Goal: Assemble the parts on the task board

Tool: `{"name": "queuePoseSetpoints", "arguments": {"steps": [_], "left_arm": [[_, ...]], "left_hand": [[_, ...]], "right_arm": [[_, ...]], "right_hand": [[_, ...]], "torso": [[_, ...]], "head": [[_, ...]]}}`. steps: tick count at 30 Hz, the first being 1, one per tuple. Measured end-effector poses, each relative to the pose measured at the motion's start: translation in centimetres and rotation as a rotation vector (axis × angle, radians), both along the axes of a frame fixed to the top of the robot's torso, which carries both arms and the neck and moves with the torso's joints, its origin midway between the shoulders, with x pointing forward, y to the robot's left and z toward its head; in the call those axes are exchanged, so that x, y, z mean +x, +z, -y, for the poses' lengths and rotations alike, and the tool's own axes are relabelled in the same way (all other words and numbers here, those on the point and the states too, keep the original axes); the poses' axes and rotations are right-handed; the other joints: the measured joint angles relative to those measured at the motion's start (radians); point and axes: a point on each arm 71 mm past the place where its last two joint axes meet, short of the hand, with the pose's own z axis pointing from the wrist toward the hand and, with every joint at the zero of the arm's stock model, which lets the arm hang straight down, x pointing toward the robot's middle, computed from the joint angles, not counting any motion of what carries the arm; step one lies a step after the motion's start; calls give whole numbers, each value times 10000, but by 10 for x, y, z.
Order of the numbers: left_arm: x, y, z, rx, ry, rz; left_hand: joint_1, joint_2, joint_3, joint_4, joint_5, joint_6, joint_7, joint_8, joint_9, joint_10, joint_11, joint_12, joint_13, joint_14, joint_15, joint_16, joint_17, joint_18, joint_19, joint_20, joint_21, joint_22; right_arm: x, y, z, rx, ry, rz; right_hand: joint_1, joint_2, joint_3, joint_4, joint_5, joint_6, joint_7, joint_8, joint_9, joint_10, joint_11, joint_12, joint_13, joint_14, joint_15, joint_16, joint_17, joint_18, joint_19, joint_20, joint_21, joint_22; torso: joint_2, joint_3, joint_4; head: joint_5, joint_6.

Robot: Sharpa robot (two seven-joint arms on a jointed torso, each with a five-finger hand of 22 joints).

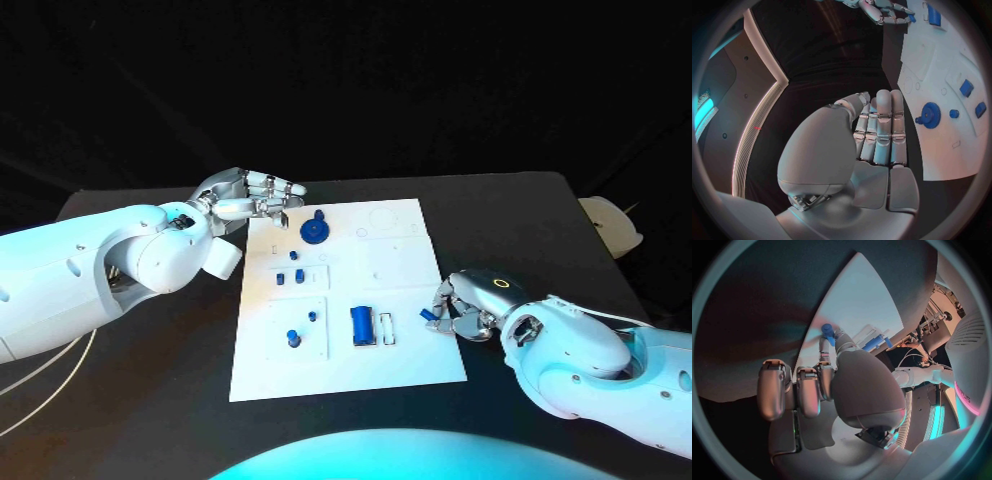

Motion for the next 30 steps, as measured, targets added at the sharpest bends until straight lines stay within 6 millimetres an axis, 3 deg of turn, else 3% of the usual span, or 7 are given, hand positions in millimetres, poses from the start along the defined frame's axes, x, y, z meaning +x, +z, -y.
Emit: {"name": "queuePoseSetpoints", "arguments": {"steps": [8,20,30], "left_arm": [[0,0,0,-1,-9,-4],[0,0,0,0,-8,-7],[0,0,0,1,-13,-12]], "left_hand": [[0,0,0,0,0,0,0,0,0,0,0,0,0,0,0,0,0,0,0,0,0,1],[0,0,0,0,0,0,0,0,0,-36,-36,0,-2,0,0,0,-11,0,0,0,0,1],[0,0,0,0,0,0,0,0,0,-36,-36,0,-2,0,0,0,-11,0,0,0,0,2]], "right_arm": [[0,1,-3,-289,284,209],[-4,1,-9,-306,479,337],[-11,14,-21,516,435,436]], "right_hand": [[39,-39,17,-16,1,34,35,-96,-51,0,0,-3,0,0,0,0,0,0,0,0,0,-1],[34,-34,653,-64,896,91,-24,-186,-81,0,0,-2,0,40,-38,0,0,0,39,-38,57,7],[-99,101,842,95,961,92,-26,-111,2,0,0,52,-30,41,-40,0,-1,1,39,-38,129,5]], "torso": [[-2,-7,6],[-5,-5,6],[-4,-3,5]], "head": [[-40,-1],[-30,13],[-21,41]]}}
